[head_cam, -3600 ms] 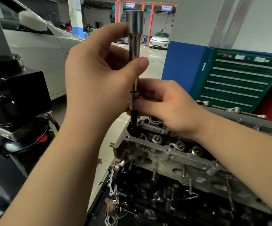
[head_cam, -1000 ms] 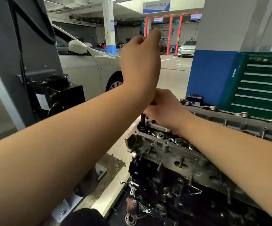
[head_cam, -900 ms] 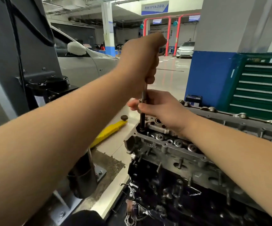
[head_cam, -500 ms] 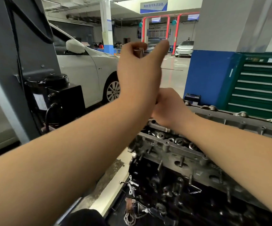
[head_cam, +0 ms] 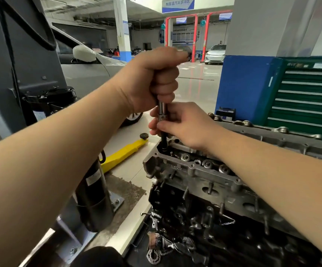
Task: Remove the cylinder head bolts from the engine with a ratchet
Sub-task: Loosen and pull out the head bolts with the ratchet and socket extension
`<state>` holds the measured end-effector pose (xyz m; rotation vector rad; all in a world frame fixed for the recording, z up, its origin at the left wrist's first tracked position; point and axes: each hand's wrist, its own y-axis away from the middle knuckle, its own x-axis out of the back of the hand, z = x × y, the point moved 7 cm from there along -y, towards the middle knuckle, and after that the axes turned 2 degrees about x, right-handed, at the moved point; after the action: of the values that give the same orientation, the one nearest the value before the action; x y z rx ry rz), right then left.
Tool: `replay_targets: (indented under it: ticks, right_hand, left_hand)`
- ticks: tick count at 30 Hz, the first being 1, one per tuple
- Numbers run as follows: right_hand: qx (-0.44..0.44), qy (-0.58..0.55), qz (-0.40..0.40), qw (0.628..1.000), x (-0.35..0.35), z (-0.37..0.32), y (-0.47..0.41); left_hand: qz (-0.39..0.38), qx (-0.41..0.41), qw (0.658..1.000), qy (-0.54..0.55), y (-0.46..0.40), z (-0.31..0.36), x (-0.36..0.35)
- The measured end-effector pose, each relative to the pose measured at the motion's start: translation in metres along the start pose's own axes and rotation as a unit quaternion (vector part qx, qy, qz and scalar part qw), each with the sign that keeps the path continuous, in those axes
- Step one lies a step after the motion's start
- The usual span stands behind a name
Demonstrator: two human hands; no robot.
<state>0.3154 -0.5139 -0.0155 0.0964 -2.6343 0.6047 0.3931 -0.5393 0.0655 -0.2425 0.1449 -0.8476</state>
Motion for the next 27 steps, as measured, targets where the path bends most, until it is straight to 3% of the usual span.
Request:
replay_targets:
  ticks: [1,3,5,7,9,10,11,13,15,16,18,20,21,23,25,27]
  right_hand:
    - [-0.008,0.001,0.012,1.0,0.001,-0.001,-0.001]
    - [0.002,0.065,0.038,0.997,0.004,-0.006,-0.004]
    - [0.016,0.204,0.073,0.976,0.006,-0.01,-0.005]
    - [0.064,0.312,0.115,0.941,0.004,-0.026,0.003]
    - [0.18,0.392,0.122,0.894,-0.006,-0.041,0.01]
    - [0.185,0.383,0.109,0.899,-0.009,-0.039,0.009]
    - [0.176,0.361,0.099,0.91,-0.007,-0.033,0.006]
    - [0.053,0.302,0.055,0.95,-0.005,-0.016,-0.002]
    - [0.03,0.262,0.062,0.963,0.005,-0.012,-0.002]
    - [0.026,0.167,0.04,0.985,0.005,-0.009,0.001]
    - [0.009,0.015,-0.006,1.0,0.003,-0.004,0.006]
    - [0.001,0.004,-0.036,0.999,-0.002,0.004,0.005]
    - [-0.002,0.031,-0.039,0.999,-0.005,0.005,0.004]
    - [-0.013,0.062,-0.021,0.998,-0.006,0.006,-0.001]
    - [-0.026,0.076,0.001,0.997,-0.004,0.004,-0.003]
    - [-0.014,0.159,0.022,0.987,-0.001,0.001,-0.003]
  left_hand:
    - [0.034,-0.001,0.999,-0.011,0.0,0.0,0.004]
    - [0.184,-0.02,0.98,-0.068,0.008,0.002,0.01]
    - [0.347,-0.064,0.932,-0.085,0.027,0.002,0.013]
    - [0.414,-0.126,0.899,-0.072,0.043,-0.004,0.0]
    - [0.402,-0.154,0.899,-0.081,0.047,-0.01,-0.023]
    - [0.398,-0.157,0.9,-0.089,0.045,-0.012,-0.03]
    - [0.406,-0.155,0.895,-0.1,0.042,-0.01,-0.032]
    - [0.427,-0.141,0.885,-0.119,0.035,-0.001,-0.024]
    - [0.418,-0.101,0.894,-0.129,0.024,0.004,-0.01]
    - [0.381,-0.071,0.915,-0.114,0.015,0.003,-0.002]
    - [0.213,-0.005,0.975,-0.065,0.001,-0.002,0.001]
    - [0.036,0.016,0.999,-0.025,0.0,-0.005,0.004]
    - [-0.007,0.011,1.0,-0.008,0.004,-0.003,0.006]
    - [0.017,0.01,1.0,0.008,0.004,-0.003,0.016]
    - [0.145,-0.009,0.989,-0.002,0.009,-0.004,0.02]
    - [0.303,-0.074,0.95,-0.015,0.024,0.0,0.02]
